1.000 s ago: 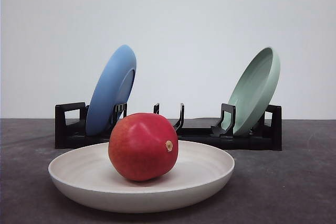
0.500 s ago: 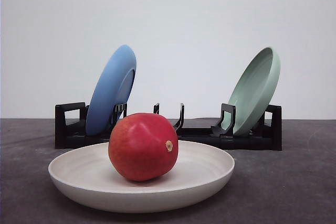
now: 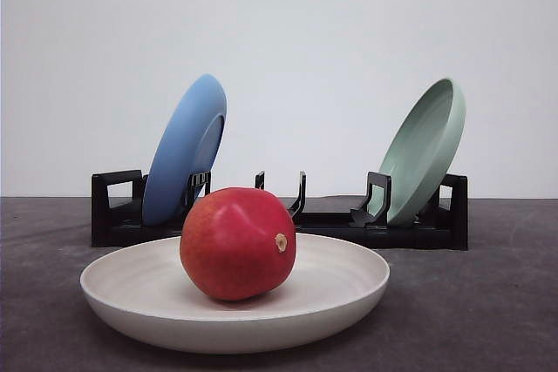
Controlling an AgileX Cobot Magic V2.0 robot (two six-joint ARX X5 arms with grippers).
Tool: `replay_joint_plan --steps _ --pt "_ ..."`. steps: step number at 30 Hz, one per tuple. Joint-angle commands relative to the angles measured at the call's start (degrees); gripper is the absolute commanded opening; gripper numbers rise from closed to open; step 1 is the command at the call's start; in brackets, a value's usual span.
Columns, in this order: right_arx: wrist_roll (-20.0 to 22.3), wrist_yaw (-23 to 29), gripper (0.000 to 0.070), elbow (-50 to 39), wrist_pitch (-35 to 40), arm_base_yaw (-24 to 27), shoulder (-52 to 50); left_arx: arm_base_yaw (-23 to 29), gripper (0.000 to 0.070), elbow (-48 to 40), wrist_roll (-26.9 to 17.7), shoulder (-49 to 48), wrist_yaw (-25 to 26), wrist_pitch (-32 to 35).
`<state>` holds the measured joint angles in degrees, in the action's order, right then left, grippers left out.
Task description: Place pomegranate in white plate
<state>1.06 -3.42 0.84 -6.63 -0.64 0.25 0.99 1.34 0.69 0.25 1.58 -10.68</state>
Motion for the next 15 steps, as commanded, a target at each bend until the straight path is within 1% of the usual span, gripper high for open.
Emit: replay_joint_plan --steps 1,15 --pt "-0.8 0.1 0.0026 -0.2 0.6 -0.1 0.0 0.0 0.0017 -0.7 0.0 0.0 -0.1 0.0" --pt "-0.8 0.1 0.0026 -0.2 0.6 -0.1 0.0 0.0 0.0017 -0.7 0.0 0.0 -0.1 0.0"
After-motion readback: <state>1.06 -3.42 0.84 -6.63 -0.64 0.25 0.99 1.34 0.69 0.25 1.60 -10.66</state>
